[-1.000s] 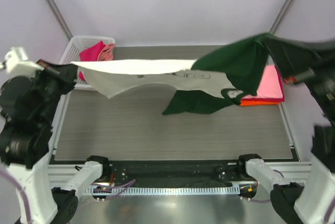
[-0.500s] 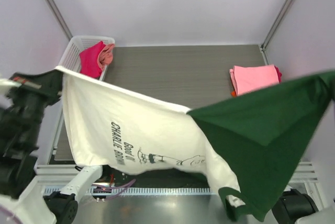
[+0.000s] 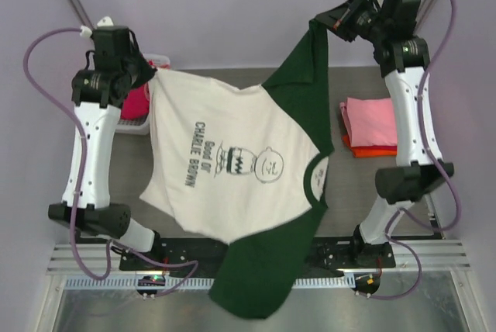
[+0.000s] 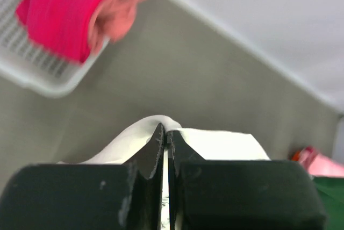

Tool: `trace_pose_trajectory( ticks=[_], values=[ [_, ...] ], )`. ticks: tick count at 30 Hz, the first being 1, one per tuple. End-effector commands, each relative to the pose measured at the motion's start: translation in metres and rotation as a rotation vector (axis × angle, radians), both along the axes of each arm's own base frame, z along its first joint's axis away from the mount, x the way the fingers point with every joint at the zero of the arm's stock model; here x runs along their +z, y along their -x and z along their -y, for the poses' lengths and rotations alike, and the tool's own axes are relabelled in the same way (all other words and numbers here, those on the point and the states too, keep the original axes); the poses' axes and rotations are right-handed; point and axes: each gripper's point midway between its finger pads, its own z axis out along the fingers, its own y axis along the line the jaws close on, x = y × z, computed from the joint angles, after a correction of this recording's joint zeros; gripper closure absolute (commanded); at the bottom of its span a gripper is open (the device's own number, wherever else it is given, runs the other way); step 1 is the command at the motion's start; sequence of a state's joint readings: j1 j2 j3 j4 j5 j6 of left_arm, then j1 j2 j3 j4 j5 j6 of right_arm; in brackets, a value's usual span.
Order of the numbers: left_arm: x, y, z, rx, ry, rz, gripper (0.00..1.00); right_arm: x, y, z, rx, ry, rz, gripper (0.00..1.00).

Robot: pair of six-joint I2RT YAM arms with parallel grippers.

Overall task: Fold and stack the t-shirts
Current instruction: Flatten the tshirt out

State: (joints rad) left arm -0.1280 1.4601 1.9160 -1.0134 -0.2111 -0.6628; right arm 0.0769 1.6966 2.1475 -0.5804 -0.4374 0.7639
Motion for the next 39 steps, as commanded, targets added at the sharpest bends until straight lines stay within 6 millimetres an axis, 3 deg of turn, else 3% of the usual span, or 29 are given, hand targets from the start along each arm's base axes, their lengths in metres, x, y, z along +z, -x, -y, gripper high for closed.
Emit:
trace_pose_trajectory(
  ticks=[1,2,3,5,6,7,9,10,11,12,13,14,15,16,17,18,19,21,22,23,24,25,26,28,29,30,32,36,39],
  values=[
    [0.102,-0.018,-0.011,0.002,0.016,0.281,1.0,0.134,0.041,-0.004,0.111,-0.13,0.326,0.99],
    [0.135,-0.022,-0.01,-0.015,0.029,0.362,1.0,0.174,0.063,0.002,0.129,-0.189,0.411,0.99],
    [0.143,-0.023,-0.009,-0.02,0.031,0.383,1.0,0.176,0.053,0.012,0.136,-0.232,0.4,0.99],
    [0.166,-0.025,-0.006,-0.044,0.023,0.472,1.0,0.2,0.06,0.025,0.207,-0.282,0.507,0.99],
    [0.164,-0.022,-0.008,-0.036,0.018,0.48,1.0,0.191,0.043,0.049,0.178,-0.36,0.443,0.99],
    [0.173,-0.024,-0.009,-0.032,0.009,0.53,1.0,0.207,0.061,0.055,0.185,-0.338,0.527,0.99],
    [0.184,-0.016,-0.01,-0.034,-0.003,0.599,1.0,0.198,0.062,0.067,0.176,-0.295,0.513,0.99],
    [0.157,-0.025,-0.011,-0.034,-0.014,0.547,1.0,0.2,0.076,0.062,0.193,-0.255,0.535,0.99],
    [0.144,-0.028,-0.012,-0.024,-0.018,0.531,1.0,0.194,0.084,0.056,0.224,-0.225,0.525,0.99],
    [0.144,-0.019,-0.018,0.003,-0.024,0.549,1.0,0.171,0.073,0.058,0.22,-0.227,0.457,0.99],
    [0.144,-0.019,-0.018,0.007,-0.026,0.58,1.0,0.164,0.078,0.056,0.223,-0.208,0.464,0.99],
    [0.102,-0.029,-0.018,-0.001,-0.049,0.503,1.0,0.169,0.107,0.049,0.225,-0.17,0.504,0.99],
    [0.093,-0.027,-0.02,-0.002,-0.057,0.503,1.0,0.133,0.092,0.053,0.208,-0.187,0.414,0.99],
    [0.045,-0.014,-0.014,-0.04,-0.064,0.463,1.0,0.087,0.119,0.049,0.176,-0.169,0.36,0.99],
    [0.048,-0.015,-0.014,-0.04,-0.063,0.476,1.0,0.087,0.119,0.049,0.172,-0.17,0.36,0.99],
    [0.045,-0.001,-0.009,-0.075,-0.053,0.486,1.0,0.075,0.129,0.048,0.165,-0.166,0.351,0.99],
    [0.007,0.001,-0.002,-0.117,-0.049,0.412,1.0,0.048,0.143,0.045,0.153,-0.167,0.316,0.99],
    [-0.012,0.019,0.011,-0.194,-0.019,0.391,1.0,0.026,0.164,0.041,0.143,-0.159,0.296,0.99],
    [-0.049,0.026,0.019,-0.242,0.001,0.32,1.0,-0.006,0.165,0.042,0.13,-0.167,0.237,0.99],
    [-0.06,0.035,0.022,-0.251,0.017,0.301,1.0,-0.009,0.191,0.037,0.116,-0.157,0.246,0.99],
    [-0.072,0.042,0.023,-0.256,0.027,0.283,1.0,-0.023,0.197,0.037,0.099,-0.154,0.218,0.99],
    [-0.07,0.055,0.021,-0.249,0.023,0.302,1.0,-0.045,0.203,0.038,0.076,-0.151,0.176,0.99],
    [-0.095,0.064,0.017,-0.234,0.021,0.244,1.0,-0.057,0.223,0.036,0.058,-0.113,0.17,0.99],
    [-0.099,0.085,0.01,-0.207,0.003,0.247,1.0,-0.086,0.235,0.04,0.003,-0.094,0.129,0.99],
    [-0.115,0.091,0.002,-0.169,-0.012,0.216,1.0,-0.1,0.243,0.039,-0.005,-0.081,0.097,0.99],
    [-0.117,0.097,0.0,-0.147,0.001,0.216,1.0,-0.102,0.261,0.037,-0.023,-0.062,0.132,0.99],
    [-0.123,0.114,-0.004,-0.11,0.024,0.22,1.0,-0.129,0.277,0.037,-0.05,-0.054,0.052,0.99],
    [-0.153,0.134,0.001,-0.043,0.175,0.196,1.0,-0.156,0.312,0.041,-0.121,0.021,0.027,0.99],
    [-0.167,0.149,-0.006,0.023,0.213,0.189,1.0,-0.173,0.317,0.054,-0.2,0.076,-0.004,0.99]
  ],
)
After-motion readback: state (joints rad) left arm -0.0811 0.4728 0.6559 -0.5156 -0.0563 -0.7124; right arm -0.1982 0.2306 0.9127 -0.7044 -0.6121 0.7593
